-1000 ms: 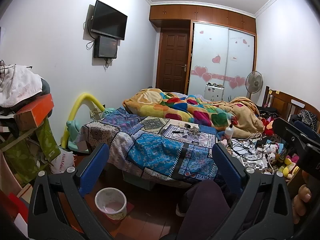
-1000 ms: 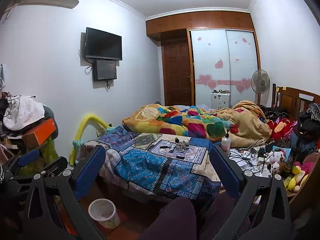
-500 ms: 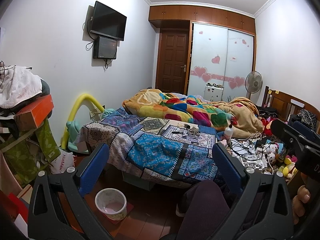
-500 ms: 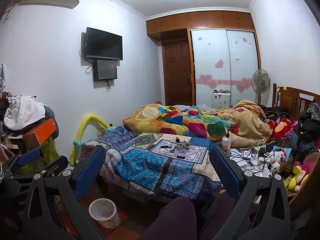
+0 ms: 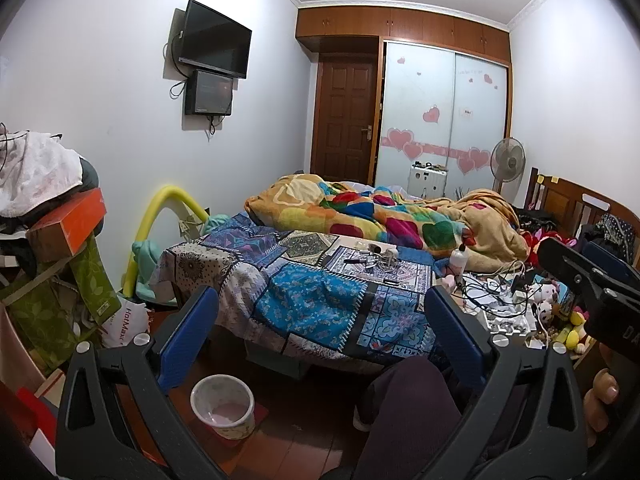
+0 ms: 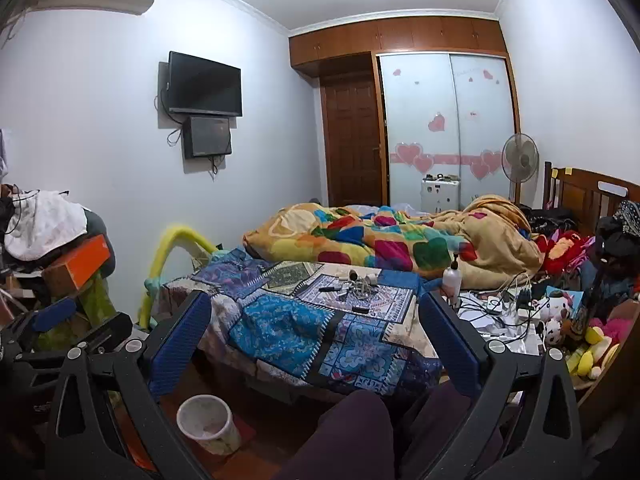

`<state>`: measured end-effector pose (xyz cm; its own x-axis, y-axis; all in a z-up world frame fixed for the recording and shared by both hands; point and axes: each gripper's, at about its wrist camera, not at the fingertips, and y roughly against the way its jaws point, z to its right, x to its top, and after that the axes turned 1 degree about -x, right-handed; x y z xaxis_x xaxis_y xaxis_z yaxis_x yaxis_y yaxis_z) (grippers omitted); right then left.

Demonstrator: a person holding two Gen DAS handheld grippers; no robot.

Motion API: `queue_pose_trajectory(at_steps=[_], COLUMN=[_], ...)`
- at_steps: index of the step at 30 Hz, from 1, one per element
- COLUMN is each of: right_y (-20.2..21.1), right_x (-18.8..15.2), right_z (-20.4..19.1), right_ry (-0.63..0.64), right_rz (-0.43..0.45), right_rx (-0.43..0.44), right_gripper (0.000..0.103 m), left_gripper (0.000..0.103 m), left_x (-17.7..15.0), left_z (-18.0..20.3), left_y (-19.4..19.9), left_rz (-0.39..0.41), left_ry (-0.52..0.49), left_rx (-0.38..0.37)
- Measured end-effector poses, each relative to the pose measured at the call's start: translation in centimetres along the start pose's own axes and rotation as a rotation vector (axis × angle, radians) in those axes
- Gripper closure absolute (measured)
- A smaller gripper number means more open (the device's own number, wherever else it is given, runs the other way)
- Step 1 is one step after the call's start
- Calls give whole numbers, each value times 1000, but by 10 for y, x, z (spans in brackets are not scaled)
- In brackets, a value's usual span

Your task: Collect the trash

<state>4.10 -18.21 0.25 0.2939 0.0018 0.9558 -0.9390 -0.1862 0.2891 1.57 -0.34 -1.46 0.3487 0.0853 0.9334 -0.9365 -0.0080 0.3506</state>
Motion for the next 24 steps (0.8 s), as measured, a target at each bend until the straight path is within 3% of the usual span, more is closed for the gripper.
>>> queue_pose_trajectory(at_steps=[13,24], right_y=[-33,-104], right_x=[9,22], right_z=[20,49], right_ry=[-19,36], right_rz=[26,-7], right_rx=[-18,-94], right_gripper=[0,0], left_gripper=[0,0], left_x=[12,43], left_z=[7,40], left_y=[-43,-138], left_rz=[-13,-29], left_ry=[-4,-22], left_rx=[-10,-74])
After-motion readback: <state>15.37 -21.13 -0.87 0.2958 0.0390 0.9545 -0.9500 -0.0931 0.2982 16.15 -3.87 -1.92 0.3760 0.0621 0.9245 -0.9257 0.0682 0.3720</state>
